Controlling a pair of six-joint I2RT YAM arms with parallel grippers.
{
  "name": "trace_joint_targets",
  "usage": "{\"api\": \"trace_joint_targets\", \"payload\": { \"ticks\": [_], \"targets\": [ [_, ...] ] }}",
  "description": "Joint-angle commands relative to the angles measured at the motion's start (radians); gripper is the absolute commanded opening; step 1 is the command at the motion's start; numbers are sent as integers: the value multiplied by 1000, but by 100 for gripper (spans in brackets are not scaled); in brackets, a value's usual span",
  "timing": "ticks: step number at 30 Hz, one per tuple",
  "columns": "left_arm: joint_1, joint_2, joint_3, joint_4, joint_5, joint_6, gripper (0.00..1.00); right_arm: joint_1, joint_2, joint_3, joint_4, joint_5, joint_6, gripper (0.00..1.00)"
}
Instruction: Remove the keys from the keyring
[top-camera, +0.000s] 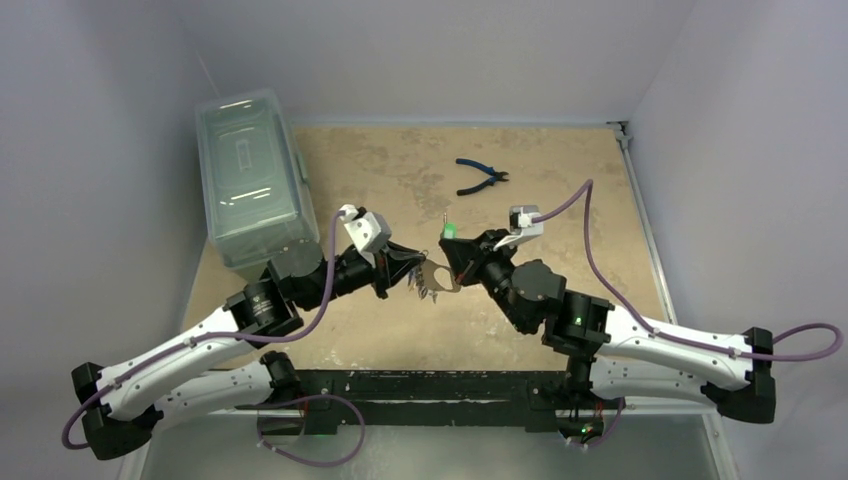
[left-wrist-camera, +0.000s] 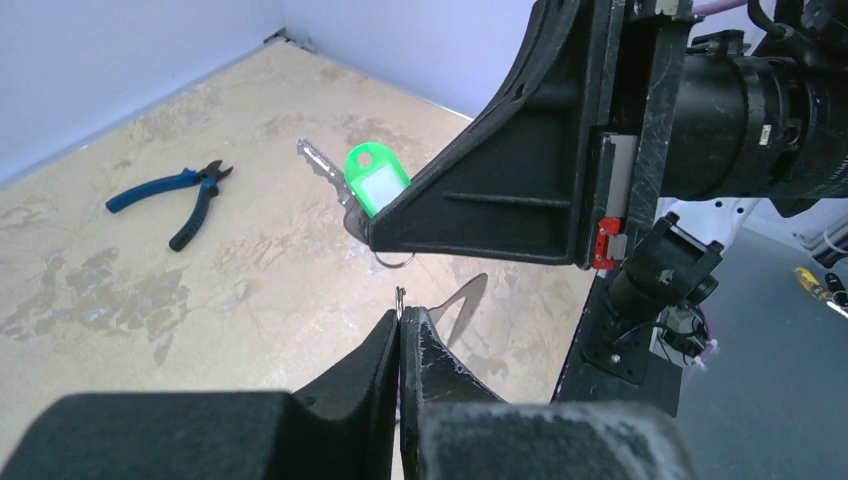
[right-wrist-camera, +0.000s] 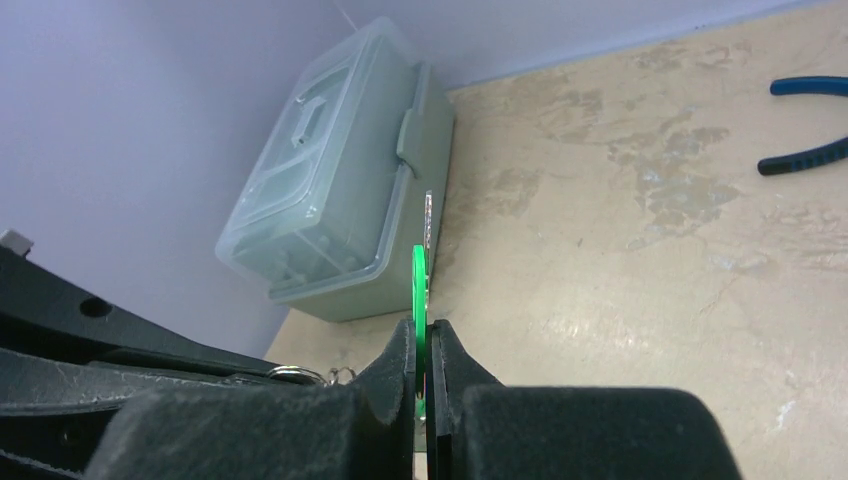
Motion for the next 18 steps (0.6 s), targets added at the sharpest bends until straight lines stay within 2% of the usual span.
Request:
{"api": "trace_joint_targets", "payload": {
  "ticks": [1, 9, 11, 13, 16, 18],
  "targets": [
    [3, -49, -40, 164, -5, -22, 0, -3, -36, -7, -2, 86, 94, 0],
    [4, -48, -4, 111, -35, -20, 0, -4, -62, -10, -27, 133, 47, 0],
    [4, -47, 9, 87, -63, -28, 0, -15, -59, -13, -82, 145, 66, 0],
    [4, -48, 16, 41, -112, -37, 0, -68, -53, -24, -141, 94, 108, 0],
    [3, -58, 17, 16, -172, -53, 0, -225, -49, -74, -172, -68, 141, 0],
    [4, -63, 26, -5, -208, -55, 0, -300, -61, -114, -178, -119, 143, 0]
  ]
}}
